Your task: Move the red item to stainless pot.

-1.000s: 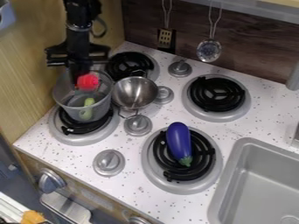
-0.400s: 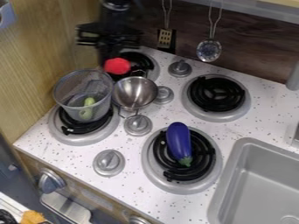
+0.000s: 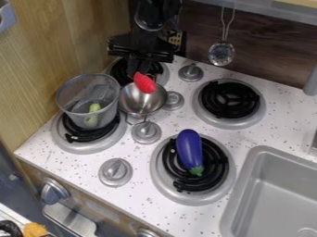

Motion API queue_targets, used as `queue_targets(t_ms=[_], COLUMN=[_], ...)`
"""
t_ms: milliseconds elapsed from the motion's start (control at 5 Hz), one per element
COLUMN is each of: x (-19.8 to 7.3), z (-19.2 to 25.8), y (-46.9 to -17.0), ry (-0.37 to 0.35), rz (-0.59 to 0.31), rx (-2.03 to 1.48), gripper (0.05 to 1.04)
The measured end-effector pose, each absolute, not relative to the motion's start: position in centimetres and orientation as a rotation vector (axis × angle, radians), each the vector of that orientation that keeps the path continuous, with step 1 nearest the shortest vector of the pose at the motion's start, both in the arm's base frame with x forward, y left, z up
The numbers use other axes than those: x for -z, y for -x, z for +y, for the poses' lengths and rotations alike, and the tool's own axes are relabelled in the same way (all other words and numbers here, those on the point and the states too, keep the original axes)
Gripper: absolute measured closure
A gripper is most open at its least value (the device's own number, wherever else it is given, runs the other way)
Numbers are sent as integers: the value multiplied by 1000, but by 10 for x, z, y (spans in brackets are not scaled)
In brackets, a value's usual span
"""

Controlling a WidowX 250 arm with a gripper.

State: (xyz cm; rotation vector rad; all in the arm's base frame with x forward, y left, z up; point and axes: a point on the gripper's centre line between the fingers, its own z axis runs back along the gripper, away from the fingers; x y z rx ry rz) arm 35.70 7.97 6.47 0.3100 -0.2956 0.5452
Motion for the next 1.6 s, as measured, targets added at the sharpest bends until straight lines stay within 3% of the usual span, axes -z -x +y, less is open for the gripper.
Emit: queue_targets(t_ms=[400, 600, 800, 1000, 1200, 1400, 1600], x=[-51, -31, -14, -8, -12, -12, -11], z=[83, 90, 99, 109, 108, 108, 104], y=[-383, -393, -399, -404, -408, -408, -404], ry=[-326, -322, -363, -452, -510, -521, -538], rz=[-357, -386, -411, -441, -439, -442, -446], rx=[-408, -364, -345, -329, -304, -325, -341], gripper=[1015, 1014, 1014, 1014, 998, 926, 737])
